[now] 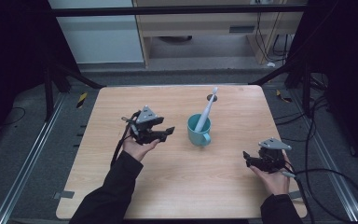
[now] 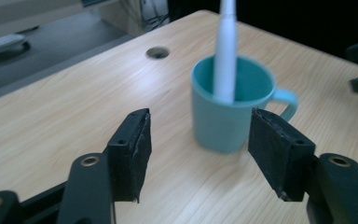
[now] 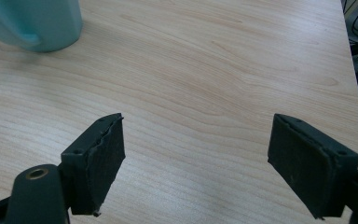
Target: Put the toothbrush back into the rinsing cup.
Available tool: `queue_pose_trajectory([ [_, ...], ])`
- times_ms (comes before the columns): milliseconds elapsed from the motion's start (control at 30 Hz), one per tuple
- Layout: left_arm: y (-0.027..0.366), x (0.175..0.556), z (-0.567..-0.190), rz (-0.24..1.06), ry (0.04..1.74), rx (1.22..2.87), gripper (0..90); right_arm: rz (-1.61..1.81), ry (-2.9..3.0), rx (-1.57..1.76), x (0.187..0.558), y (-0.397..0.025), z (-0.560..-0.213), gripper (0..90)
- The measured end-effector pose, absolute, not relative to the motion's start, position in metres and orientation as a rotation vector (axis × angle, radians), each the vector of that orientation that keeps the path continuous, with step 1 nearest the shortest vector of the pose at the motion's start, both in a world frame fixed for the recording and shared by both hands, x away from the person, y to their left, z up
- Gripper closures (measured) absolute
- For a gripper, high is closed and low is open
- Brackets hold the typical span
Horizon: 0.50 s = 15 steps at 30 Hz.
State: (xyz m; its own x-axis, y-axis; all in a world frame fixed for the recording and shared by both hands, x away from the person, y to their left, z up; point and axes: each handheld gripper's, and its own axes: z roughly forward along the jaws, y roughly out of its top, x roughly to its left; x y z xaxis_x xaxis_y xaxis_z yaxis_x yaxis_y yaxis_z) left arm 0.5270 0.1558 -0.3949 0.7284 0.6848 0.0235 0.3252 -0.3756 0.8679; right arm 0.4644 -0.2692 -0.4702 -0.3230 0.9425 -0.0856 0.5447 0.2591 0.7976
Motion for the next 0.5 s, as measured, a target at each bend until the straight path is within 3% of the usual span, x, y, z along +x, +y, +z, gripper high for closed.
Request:
queue_pose_trajectory([
  [500,0.246,0.5,-0.442,0.581,1.021,2.002,32.0,0.891,1.976,1.336,0.463,-0.269,-0.471,17.5],
])
